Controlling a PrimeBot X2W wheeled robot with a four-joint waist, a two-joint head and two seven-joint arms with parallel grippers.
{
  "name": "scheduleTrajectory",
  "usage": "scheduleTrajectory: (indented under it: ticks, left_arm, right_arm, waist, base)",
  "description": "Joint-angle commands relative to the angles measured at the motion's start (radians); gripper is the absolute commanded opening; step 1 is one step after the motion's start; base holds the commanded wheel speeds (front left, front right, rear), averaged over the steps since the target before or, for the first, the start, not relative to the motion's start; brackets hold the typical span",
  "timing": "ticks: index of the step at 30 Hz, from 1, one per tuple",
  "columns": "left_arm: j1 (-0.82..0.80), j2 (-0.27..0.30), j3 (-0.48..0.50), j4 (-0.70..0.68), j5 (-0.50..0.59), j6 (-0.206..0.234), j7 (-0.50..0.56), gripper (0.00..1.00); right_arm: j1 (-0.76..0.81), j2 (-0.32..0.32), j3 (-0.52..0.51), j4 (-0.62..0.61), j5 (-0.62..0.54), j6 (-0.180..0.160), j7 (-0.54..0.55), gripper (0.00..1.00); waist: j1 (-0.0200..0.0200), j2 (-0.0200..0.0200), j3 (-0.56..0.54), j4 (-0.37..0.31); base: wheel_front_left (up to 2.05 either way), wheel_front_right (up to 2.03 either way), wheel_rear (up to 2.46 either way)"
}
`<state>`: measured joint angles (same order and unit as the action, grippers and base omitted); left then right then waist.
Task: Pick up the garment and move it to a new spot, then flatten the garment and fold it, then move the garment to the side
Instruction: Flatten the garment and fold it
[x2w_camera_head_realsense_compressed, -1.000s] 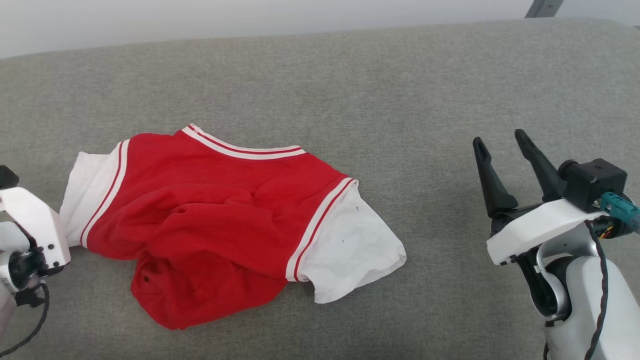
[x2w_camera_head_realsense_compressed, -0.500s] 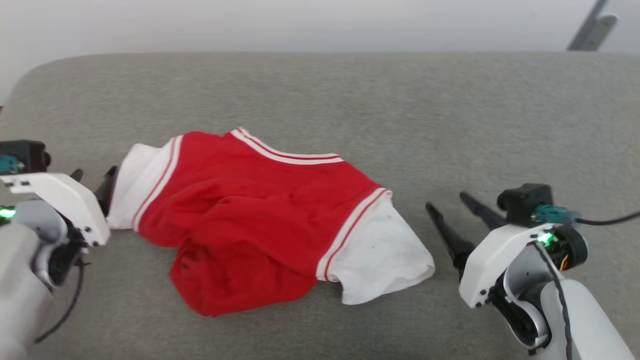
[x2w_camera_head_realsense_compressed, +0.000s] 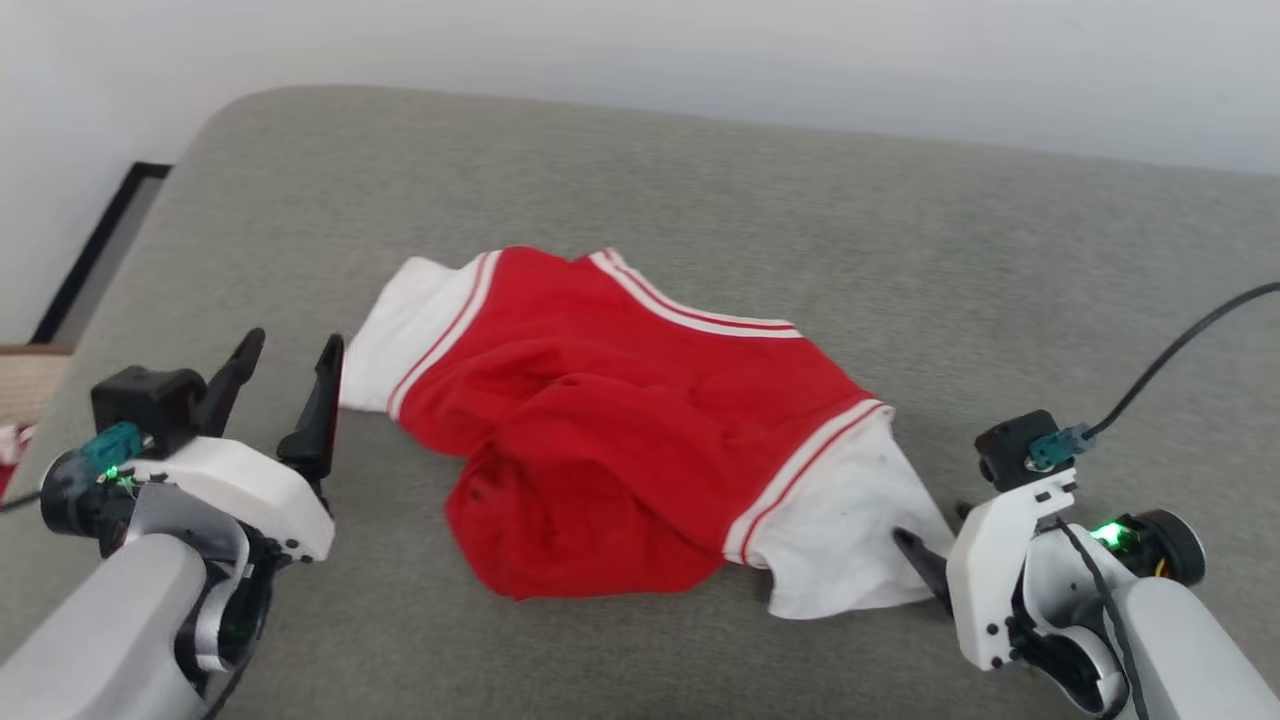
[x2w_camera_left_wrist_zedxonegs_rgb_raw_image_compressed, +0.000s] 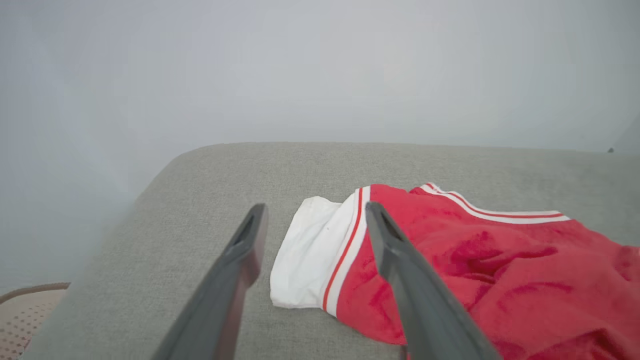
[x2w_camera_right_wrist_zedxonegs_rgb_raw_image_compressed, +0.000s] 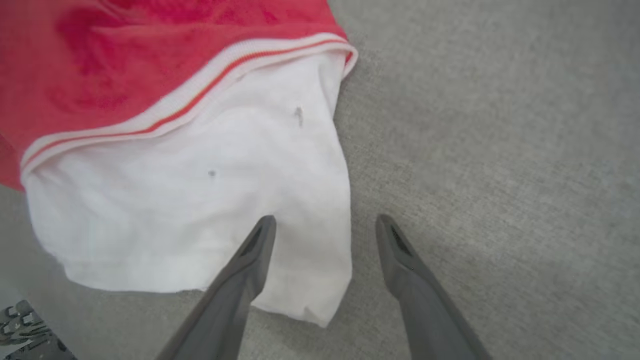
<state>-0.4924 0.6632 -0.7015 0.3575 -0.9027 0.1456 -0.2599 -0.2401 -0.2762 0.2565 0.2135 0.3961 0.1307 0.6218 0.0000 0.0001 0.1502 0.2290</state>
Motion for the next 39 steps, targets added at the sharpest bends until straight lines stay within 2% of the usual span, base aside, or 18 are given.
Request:
scheduleTrajectory:
  ticks: [1, 4, 6, 14, 15, 16, 17, 23, 28, 34, 39]
  left_arm:
    - [0.054, -0.020, 0.066, -0.070, 0.048, 0.024, -0.006, 1.00]
    - [0.147, -0.060, 0.159, -0.162, 0.122, 0.048, -0.006, 1.00]
    - [0.205, -0.087, 0.219, -0.206, 0.171, 0.049, -0.006, 1.00]
    - [0.369, -0.202, 0.401, -0.294, 0.327, 0.011, -0.006, 1.00]
    - [0.389, -0.228, 0.426, -0.308, 0.342, 0.005, -0.006, 1.00]
    - [0.411, -0.246, 0.450, -0.320, 0.367, -0.002, -0.006, 1.00]
    - [0.431, -0.264, 0.475, -0.328, 0.389, -0.010, -0.006, 1.00]
    - [0.516, -0.376, 0.593, -0.348, 0.464, -0.086, -0.006, 1.00]
    - [0.550, -0.450, 0.677, -0.356, 0.522, -0.152, -0.006, 1.00]
    - [0.557, -0.523, 0.753, -0.359, 0.572, -0.219, -0.006, 1.00]
    - [0.547, -0.559, 0.783, -0.355, 0.599, -0.250, -0.006, 1.00]
  right_arm:
    - [-0.012, -0.008, 0.006, 0.019, -0.009, 0.000, 0.034, 1.00]
    - [-0.015, -0.016, 0.011, 0.054, -0.016, 0.000, 0.071, 1.00]
    - [-0.017, -0.017, 0.024, 0.079, -0.014, 0.000, 0.091, 1.00]
    - [-0.025, -0.010, 0.072, 0.143, 0.010, 0.002, 0.132, 1.00]
    - [-0.027, -0.013, 0.080, 0.145, 0.015, 0.003, 0.130, 0.54]
    - [-0.031, -0.017, 0.090, 0.146, 0.018, 0.003, 0.126, 0.18]
    - [-0.037, -0.022, 0.098, 0.147, 0.023, 0.003, 0.126, 0.00]
    - [-0.065, -0.072, 0.116, 0.102, 0.082, 0.002, 0.154, 0.00]
    - [-0.074, -0.146, 0.087, 0.022, 0.121, 0.000, 0.191, 0.00]
    - [-0.050, -0.249, -0.013, -0.043, 0.138, 0.000, 0.236, 0.00]
    - [-0.032, -0.328, -0.115, -0.022, 0.136, 0.000, 0.255, 0.00]
  waist:
    - [0.0000, -0.0001, -0.001, 0.033]
    - [0.0000, -0.0001, -0.002, 0.058]
    - [0.0000, -0.0001, -0.004, 0.072]
    - [0.0000, -0.0001, -0.007, 0.098]
    - [0.0000, -0.0001, -0.009, 0.099]
    - [0.0000, -0.0001, -0.010, 0.100]
    - [0.0000, -0.0001, -0.010, 0.100]
    - [0.0000, -0.0001, -0.019, 0.096]
    - [0.0000, -0.0001, -0.021, 0.082]
    - [0.0000, -0.0001, -0.012, 0.057]
    - [0.0000, -0.0001, -0.001, 0.047]
  base:
    - [0.00, 0.00, 0.00]
    - [0.00, 0.00, 0.00]
    - [0.00, 0.00, 0.00]
    - [0.00, 0.00, 0.00]
    - [0.00, 0.00, 0.00]
    - [0.00, 0.00, 0.00]
    - [0.00, 0.00, 0.00]
    - [0.00, 0.00, 0.00]
    - [0.00, 0.00, 0.00]
    - [0.00, 0.00, 0.00]
    - [0.00, 0.00, 0.00]
